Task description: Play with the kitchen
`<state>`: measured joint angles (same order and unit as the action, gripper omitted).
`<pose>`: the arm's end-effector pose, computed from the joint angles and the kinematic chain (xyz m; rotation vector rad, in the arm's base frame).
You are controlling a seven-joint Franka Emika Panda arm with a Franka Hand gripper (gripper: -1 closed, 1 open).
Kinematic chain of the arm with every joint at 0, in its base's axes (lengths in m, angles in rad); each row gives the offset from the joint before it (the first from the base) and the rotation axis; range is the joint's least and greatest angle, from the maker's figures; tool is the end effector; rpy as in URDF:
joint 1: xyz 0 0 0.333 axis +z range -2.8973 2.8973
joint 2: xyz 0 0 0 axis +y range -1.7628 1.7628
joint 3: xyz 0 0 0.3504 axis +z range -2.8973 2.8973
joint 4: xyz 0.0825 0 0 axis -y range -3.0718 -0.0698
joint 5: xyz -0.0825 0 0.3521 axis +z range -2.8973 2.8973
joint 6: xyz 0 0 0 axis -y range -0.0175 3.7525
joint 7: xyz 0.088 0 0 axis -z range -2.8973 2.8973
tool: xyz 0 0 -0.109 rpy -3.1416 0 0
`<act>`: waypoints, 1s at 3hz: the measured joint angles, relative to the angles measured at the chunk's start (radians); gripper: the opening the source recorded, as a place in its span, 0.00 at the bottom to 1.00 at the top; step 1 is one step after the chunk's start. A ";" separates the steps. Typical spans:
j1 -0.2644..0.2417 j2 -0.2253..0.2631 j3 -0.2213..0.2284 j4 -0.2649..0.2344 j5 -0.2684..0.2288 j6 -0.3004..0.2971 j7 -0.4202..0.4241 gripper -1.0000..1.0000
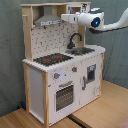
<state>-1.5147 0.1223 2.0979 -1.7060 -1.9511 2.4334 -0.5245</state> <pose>0.4901 0.2702 0.7328 0.6266 1.3359 0.5715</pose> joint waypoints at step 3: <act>0.002 0.045 -0.025 -0.009 0.003 0.086 -0.019 1.00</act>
<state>-1.5124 0.1671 2.0730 -1.7153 -1.9482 2.5195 -0.5437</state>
